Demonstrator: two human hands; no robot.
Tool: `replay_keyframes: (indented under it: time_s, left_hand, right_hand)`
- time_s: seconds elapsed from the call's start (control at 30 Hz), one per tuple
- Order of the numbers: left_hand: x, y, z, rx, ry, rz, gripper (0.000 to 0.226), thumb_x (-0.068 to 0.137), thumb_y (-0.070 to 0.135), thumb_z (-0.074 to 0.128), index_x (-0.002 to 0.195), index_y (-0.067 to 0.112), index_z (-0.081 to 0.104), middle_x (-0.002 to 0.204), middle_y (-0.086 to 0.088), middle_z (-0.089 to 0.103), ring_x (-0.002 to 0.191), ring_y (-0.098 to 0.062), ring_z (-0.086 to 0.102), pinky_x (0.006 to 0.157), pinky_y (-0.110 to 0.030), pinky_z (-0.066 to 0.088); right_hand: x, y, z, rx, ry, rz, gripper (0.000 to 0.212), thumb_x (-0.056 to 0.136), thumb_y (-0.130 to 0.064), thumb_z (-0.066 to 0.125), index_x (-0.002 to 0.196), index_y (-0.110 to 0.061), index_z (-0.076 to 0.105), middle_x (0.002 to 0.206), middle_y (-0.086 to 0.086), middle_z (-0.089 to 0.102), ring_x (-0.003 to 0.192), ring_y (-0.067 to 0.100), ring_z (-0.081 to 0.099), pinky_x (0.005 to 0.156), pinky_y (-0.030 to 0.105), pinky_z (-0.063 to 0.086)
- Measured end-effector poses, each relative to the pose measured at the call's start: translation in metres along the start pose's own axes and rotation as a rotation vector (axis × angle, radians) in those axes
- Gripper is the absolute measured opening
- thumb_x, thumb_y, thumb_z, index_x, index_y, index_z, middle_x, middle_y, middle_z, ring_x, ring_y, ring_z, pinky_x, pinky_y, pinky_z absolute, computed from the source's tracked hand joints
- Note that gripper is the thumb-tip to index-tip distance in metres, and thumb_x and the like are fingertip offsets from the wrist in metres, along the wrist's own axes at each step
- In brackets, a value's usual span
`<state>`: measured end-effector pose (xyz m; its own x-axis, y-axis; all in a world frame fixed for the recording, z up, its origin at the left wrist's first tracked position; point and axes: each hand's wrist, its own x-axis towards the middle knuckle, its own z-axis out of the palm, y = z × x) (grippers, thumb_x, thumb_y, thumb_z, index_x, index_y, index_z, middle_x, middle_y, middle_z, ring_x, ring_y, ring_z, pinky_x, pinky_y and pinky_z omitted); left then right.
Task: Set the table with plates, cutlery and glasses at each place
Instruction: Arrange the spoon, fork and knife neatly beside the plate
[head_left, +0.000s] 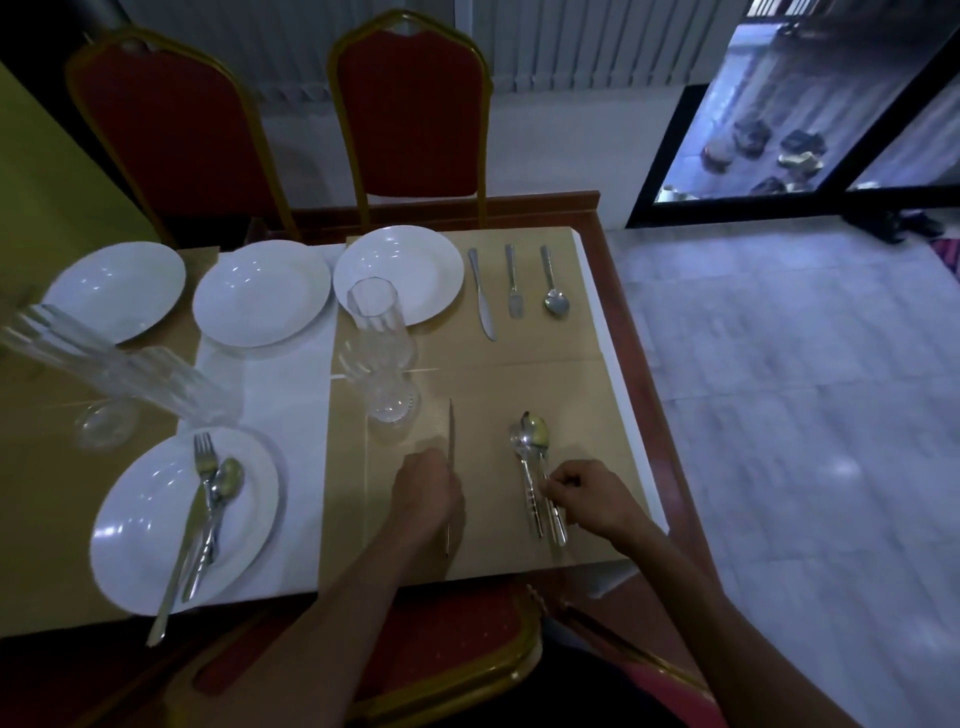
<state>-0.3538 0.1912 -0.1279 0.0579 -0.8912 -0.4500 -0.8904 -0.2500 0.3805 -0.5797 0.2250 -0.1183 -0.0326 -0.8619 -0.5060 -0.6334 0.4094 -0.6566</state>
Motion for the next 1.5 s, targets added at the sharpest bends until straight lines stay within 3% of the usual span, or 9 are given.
replay_keyframes:
  time_s: [0.27, 0.47, 0.73, 1.0, 1.13, 1.27, 1.4, 1.5]
  left_hand:
    - [0.010, 0.028, 0.014, 0.062, 0.022, -0.022, 0.019, 0.087, 0.013, 0.057, 0.106, 0.010, 0.061, 0.111, -0.015, 0.066, 0.107, -0.034, 0.061, 0.079, -0.034, 0.046]
    - [0.010, 0.037, 0.022, 0.013, 0.059, 0.020, 0.016, 0.092, 0.018, 0.056, 0.103, 0.006, 0.060, 0.108, -0.014, 0.067, 0.104, -0.033, 0.062, 0.071, -0.030, 0.038]
    - [0.007, 0.037, 0.032, -0.102, 0.100, -0.021, 0.017, 0.094, 0.021, 0.058, 0.103, 0.007, 0.062, 0.104, -0.011, 0.068, 0.099, -0.029, 0.064, 0.070, -0.029, 0.037]
    - [0.010, 0.038, 0.034, -0.105, 0.151, -0.018, 0.020, 0.094, 0.025, 0.064, 0.099, 0.005, 0.063, 0.101, -0.011, 0.068, 0.095, -0.028, 0.065, 0.068, -0.029, 0.037]
    - [0.012, 0.040, 0.033, -0.113, 0.160, -0.028, 0.020, 0.093, 0.026, 0.065, 0.100, 0.007, 0.063, 0.101, -0.010, 0.068, 0.095, -0.028, 0.065, 0.070, -0.031, 0.041]
    - [0.007, 0.049, 0.034, -0.108, 0.211, 0.003, 0.025, 0.092, 0.023, 0.061, 0.110, 0.005, 0.064, 0.092, -0.008, 0.068, 0.078, -0.018, 0.058, 0.066, -0.032, 0.043]
    - [-0.007, 0.065, 0.051, -0.089, 0.076, 0.028, 0.021, 0.092, 0.026, 0.060, 0.091, 0.008, 0.070, 0.087, -0.008, 0.072, 0.079, -0.022, 0.067, 0.071, -0.033, 0.054]
    - [-0.014, 0.070, 0.066, -0.153, -0.010, 0.059, 0.021, 0.086, 0.030, 0.067, 0.091, 0.009, 0.067, 0.093, -0.005, 0.070, 0.088, -0.022, 0.066, 0.074, -0.033, 0.052]
  right_hand:
    - [0.023, 0.028, -0.028, -0.071, 0.020, 0.071, 0.032, 0.090, -0.034, 0.066, 0.079, -0.004, 0.069, 0.080, 0.010, 0.072, 0.069, 0.019, 0.066, 0.065, 0.030, 0.048]
    - [0.043, 0.034, -0.025, -0.124, 0.006, 0.064, 0.032, 0.089, -0.027, 0.066, 0.084, 0.005, 0.070, 0.085, 0.017, 0.072, 0.066, 0.014, 0.057, 0.057, 0.026, 0.040]
    - [0.052, 0.044, -0.031, -0.289, 0.034, 0.074, 0.030, 0.085, -0.033, 0.071, 0.063, -0.019, 0.057, 0.065, -0.004, 0.060, 0.062, 0.011, 0.056, 0.053, 0.023, 0.037]
    - [0.057, 0.046, -0.036, -0.346, 0.027, 0.047, 0.031, 0.086, -0.038, 0.071, 0.067, -0.025, 0.049, 0.072, -0.004, 0.060, 0.078, 0.019, 0.064, 0.070, 0.034, 0.051]
    - [0.056, 0.046, -0.039, -0.370, 0.016, 0.032, 0.032, 0.087, -0.036, 0.071, 0.069, -0.024, 0.047, 0.071, -0.006, 0.055, 0.075, 0.016, 0.058, 0.066, 0.030, 0.046]
    - [0.056, 0.046, -0.040, -0.398, 0.015, 0.012, 0.035, 0.087, -0.035, 0.072, 0.068, -0.023, 0.045, 0.068, -0.007, 0.051, 0.069, 0.013, 0.054, 0.061, 0.027, 0.042]
    - [0.056, 0.046, -0.042, -0.411, 0.012, -0.007, 0.036, 0.085, -0.035, 0.074, 0.067, -0.024, 0.044, 0.067, -0.007, 0.051, 0.069, 0.013, 0.054, 0.062, 0.028, 0.045]
    - [0.055, 0.046, -0.043, -0.405, 0.007, -0.018, 0.035, 0.085, -0.034, 0.074, 0.069, -0.026, 0.043, 0.068, -0.008, 0.051, 0.072, 0.013, 0.055, 0.064, 0.028, 0.046]
